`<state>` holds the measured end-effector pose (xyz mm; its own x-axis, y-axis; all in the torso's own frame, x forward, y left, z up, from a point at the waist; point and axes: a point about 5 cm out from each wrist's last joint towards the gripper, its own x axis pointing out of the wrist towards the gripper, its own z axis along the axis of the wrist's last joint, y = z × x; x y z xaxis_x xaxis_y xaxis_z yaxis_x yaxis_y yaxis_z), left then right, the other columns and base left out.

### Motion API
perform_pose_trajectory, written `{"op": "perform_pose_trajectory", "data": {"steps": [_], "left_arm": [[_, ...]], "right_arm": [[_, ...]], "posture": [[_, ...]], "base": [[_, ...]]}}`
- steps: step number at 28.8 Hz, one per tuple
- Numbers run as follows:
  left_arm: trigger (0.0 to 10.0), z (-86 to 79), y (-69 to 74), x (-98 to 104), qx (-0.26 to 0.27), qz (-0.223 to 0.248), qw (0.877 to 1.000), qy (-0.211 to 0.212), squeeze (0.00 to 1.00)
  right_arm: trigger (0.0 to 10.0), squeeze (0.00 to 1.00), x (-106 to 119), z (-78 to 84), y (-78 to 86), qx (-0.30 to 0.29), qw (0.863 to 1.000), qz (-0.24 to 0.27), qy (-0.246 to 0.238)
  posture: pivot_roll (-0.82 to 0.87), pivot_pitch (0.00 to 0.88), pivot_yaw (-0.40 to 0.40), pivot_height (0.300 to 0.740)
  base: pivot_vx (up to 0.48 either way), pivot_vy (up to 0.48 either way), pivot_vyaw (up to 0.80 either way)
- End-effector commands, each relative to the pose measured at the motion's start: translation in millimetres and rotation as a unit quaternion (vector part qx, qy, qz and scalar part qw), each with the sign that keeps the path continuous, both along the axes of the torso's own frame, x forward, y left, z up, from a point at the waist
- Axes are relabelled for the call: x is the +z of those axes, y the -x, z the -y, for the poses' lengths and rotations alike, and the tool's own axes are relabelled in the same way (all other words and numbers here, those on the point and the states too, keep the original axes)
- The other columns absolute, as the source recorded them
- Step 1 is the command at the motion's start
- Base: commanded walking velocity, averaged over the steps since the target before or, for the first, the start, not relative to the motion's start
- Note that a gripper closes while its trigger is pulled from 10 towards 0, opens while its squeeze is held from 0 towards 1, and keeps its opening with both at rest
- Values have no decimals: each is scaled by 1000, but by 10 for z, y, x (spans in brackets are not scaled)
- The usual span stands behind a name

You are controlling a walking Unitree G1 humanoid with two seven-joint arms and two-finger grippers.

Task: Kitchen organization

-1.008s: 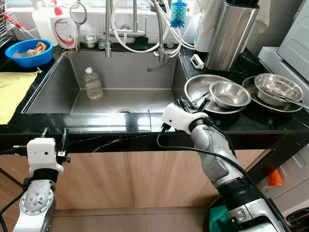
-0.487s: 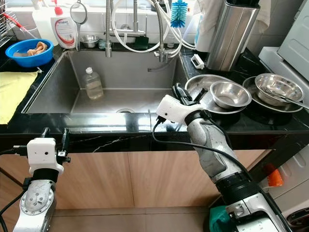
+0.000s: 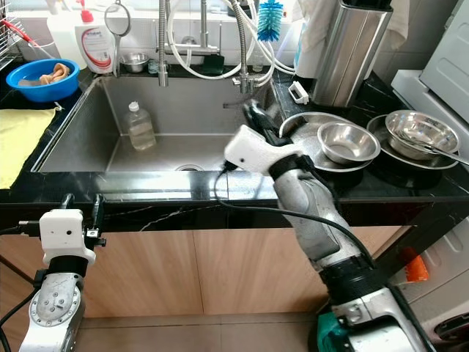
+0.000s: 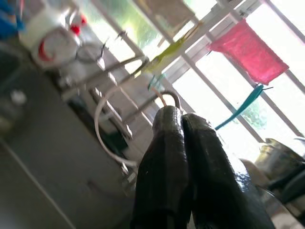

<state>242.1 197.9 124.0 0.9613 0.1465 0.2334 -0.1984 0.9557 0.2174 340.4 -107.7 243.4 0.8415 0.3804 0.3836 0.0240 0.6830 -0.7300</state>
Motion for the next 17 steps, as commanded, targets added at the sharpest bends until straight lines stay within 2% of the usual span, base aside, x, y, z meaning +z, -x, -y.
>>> {"op": "perform_pose_trajectory", "data": {"steps": [1,3,5,7,8,9,10,11,12,15,16,17], "left_arm": [[10000,-4,18,-98,4,-28,1000,5,0],[10000,-4,13,-95,4,-28,1000,5,0],[10000,-3,13,-97,4,-28,1000,5,0],[10000,-3,13,-97,4,-28,1000,5,0],[10000,-4,11,-99,5,-29,1000,5,0],[10000,-3,11,-99,5,-29,1000,5,0],[10000,-2,8,-95,6,-28,1000,4,0],[10000,-2,8,-95,6,-28,1000,4,0],[10000,2,5,-90,6,-27,1000,3,0],[10000,16,2,-86,5,-25,1000,4,0],[10000,18,4,-84,5,-24,1000,5,0],[10000,18,4,-84,5,-24,1000,5,0]], "right_arm": [[10000,0,75,16,-9,19,999,-8,-43],[10000,0,90,37,-78,23,993,-39,-110],[10000,0,108,47,-152,32,985,-65,-157],[10000,0,108,46,-164,34,984,-69,-162],[10000,0,58,37,-234,45,971,-114,-206],[10000,0,40,36,-258,47,966,-128,-218],[10000,0,-7,23,-316,57,953,-161,-250],[10000,0,-7,23,-316,57,953,-161,-250],[10000,0,-31,12,-360,59,944,-178,-273],[10000,0,-113,-9,-414,57,933,-205,-290],[10000,0,-159,-22,-429,60,926,-220,-301],[10000,0,-159,-22,-429,60,926,-220,-301]], "posture": [[-44,35,-51,740],[-45,44,-51,740],[-48,45,-51,740],[-48,45,-51,740],[-48,47,-51,740],[-48,46,-52,740],[-47,47,-53,740],[-47,47,-53,740],[-47,47,-53,740],[-43,51,-56,740],[-41,50,-57,740],[-41,50,-57,740]], "base": [[0,0,0],[0,0,0],[0,0,0],[0,0,0],[0,0,0],[0,0,0],[0,0,0],[0,0,0],[0,0,0],[0,0,0],[0,0,0],[0,0,0]]}}
